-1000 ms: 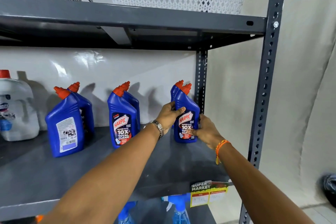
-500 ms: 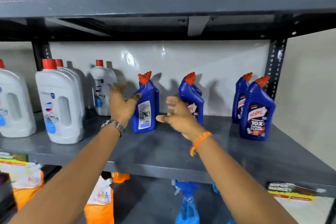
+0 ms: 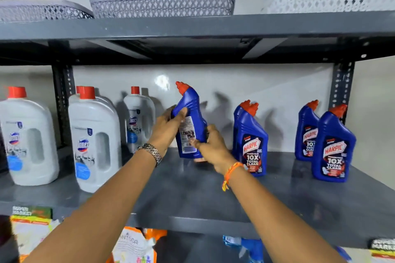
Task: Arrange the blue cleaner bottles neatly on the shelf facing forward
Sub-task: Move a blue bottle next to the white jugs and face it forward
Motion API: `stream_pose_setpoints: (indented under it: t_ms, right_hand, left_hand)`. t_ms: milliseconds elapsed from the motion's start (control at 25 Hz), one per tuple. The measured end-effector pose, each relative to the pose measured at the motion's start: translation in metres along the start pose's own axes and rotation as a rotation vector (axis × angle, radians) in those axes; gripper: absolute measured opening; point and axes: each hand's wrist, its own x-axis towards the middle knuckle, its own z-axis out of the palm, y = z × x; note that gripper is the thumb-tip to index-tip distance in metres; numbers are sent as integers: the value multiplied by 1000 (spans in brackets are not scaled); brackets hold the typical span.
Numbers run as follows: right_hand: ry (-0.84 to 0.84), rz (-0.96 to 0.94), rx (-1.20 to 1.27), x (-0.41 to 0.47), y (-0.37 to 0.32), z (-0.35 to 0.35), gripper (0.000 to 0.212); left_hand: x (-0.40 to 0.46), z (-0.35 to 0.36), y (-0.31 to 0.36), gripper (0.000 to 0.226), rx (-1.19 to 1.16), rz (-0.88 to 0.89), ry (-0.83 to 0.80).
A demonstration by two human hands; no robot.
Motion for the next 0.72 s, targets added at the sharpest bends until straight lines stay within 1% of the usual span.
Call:
stream_pose_setpoints:
  t_ms: [40, 80, 120, 160, 200, 240, 320, 360, 480, 560, 680, 720]
  right_hand:
    - [77, -95, -92, -6, -10, 6, 41]
    - [102, -157, -159, -8, -15, 11, 50]
    - [69, -168, -172, -10, -17, 13, 57]
    - [12, -132, -126, -8, -20, 11, 61]
    - [-39, -81, -86, -3, -20, 6, 62]
    - [-75, -41, -46, 1, -22, 0, 64]
    - [-39, -8, -58, 11, -16, -8, 69]
    - [-19, -5, -92, 13, -14, -8, 72]
    - [13, 32, -193, 11, 0, 2, 72]
    - [50, 65, -202, 7, 11, 8, 68]
    - [76, 120, -237, 3, 24, 10, 63]
    - [61, 137, -237, 2, 26, 10, 60]
  left_hand:
    - [-2, 6, 12, 45, 10, -7, -3]
    - [-3, 10, 23, 48, 25, -1, 18]
    - [1, 12, 27, 40, 11, 12, 35]
    - [1, 10, 33, 28, -28, 20, 38]
    - [6, 4, 32, 19, -95, 14, 7]
    - [6, -2, 33, 16, -164, -3, -53]
    - [5, -14, 23, 29, -195, -16, -185]
    - [8, -17, 11, 33, -176, -17, -219]
    - [8, -17, -15, 39, -115, -79, -226]
    - [7, -15, -28, 39, -95, -122, -231]
    - [3, -15, -42, 26, -133, -175, -234]
    - [1, -16, -47, 24, -152, -183, -229]
